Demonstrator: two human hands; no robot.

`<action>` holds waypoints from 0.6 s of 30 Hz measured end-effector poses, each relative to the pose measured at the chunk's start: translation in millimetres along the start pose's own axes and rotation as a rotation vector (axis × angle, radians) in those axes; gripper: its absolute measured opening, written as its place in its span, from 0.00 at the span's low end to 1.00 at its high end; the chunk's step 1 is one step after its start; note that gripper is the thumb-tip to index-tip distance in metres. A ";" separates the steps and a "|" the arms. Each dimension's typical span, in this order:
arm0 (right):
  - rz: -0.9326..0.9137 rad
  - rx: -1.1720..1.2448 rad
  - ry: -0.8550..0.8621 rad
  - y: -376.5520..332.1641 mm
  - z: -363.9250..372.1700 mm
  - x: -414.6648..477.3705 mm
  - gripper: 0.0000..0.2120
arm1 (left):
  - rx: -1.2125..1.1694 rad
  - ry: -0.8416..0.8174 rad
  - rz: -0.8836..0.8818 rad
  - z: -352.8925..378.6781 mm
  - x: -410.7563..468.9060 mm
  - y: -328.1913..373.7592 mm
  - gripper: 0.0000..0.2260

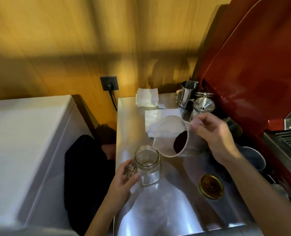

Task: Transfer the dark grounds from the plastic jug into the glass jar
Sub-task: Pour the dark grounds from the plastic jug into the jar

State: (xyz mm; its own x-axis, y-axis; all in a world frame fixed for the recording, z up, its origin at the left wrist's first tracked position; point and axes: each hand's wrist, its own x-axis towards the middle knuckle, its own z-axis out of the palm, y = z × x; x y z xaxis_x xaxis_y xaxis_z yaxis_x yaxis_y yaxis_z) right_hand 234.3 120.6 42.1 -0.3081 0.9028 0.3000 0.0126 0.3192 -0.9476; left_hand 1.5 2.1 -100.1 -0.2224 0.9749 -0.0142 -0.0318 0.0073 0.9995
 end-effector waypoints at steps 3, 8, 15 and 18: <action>-0.093 -0.141 -0.046 -11.1 3.1 8.9 0.03 | -0.010 0.030 0.005 -0.7 -0.2 1.6 0.12; -0.183 -0.295 -0.073 -25.8 11.8 19.3 0.06 | 0.029 0.127 0.001 0.4 1.2 0.2 0.06; -0.234 -0.336 -0.158 -32.4 23.0 23.1 0.05 | -0.060 0.110 -0.055 0.2 6.7 -7.0 0.07; -0.243 -0.397 -0.179 -34.1 26.4 24.2 0.07 | -0.123 0.090 -0.090 -1.7 7.3 -12.9 0.09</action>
State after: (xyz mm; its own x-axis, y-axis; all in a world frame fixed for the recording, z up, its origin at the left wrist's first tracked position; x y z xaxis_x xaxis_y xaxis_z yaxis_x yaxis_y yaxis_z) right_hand 201.3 124.0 78.7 -0.5052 0.7360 0.4506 0.2708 0.6310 -0.7270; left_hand -1.4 8.7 -113.1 -0.2996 0.9475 -0.1119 -0.1739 0.0611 0.9829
